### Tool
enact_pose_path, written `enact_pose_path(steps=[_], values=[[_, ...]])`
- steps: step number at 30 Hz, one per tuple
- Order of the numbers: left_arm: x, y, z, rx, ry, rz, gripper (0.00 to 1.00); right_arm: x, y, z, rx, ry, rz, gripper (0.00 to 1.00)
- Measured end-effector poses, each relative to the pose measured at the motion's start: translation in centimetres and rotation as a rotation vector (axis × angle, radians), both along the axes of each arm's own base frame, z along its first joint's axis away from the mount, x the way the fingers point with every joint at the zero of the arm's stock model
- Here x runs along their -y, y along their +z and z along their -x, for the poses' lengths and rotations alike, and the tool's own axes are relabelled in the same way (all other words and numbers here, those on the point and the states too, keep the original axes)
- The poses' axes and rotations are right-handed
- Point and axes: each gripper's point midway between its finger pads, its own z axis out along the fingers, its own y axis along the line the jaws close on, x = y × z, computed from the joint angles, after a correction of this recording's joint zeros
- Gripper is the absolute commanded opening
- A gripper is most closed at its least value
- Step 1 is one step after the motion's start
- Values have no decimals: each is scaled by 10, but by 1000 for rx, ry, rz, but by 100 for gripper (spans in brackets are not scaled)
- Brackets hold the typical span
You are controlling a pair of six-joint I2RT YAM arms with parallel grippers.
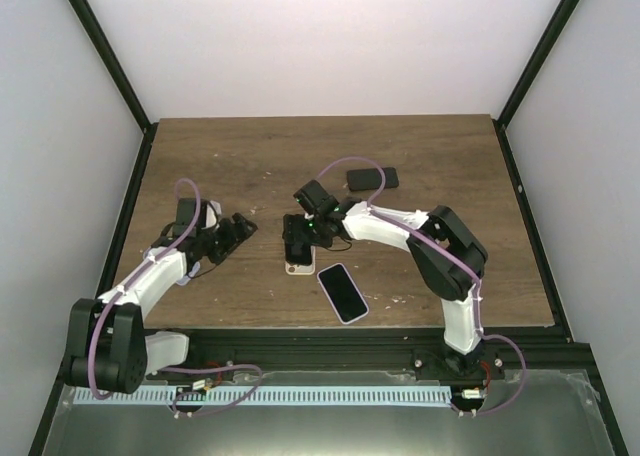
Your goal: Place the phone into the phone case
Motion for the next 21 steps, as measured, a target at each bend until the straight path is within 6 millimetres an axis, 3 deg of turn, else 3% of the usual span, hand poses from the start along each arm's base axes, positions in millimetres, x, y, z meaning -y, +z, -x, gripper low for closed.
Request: enact_pose_path(steps=[5,21], values=[[4,-7,4,-25,-23,18,87,-4,-11,-2,-22,-9,8,60],[21,-17,4,-54,-101,92,70,-6,-13,3,-20,-32,28,61]])
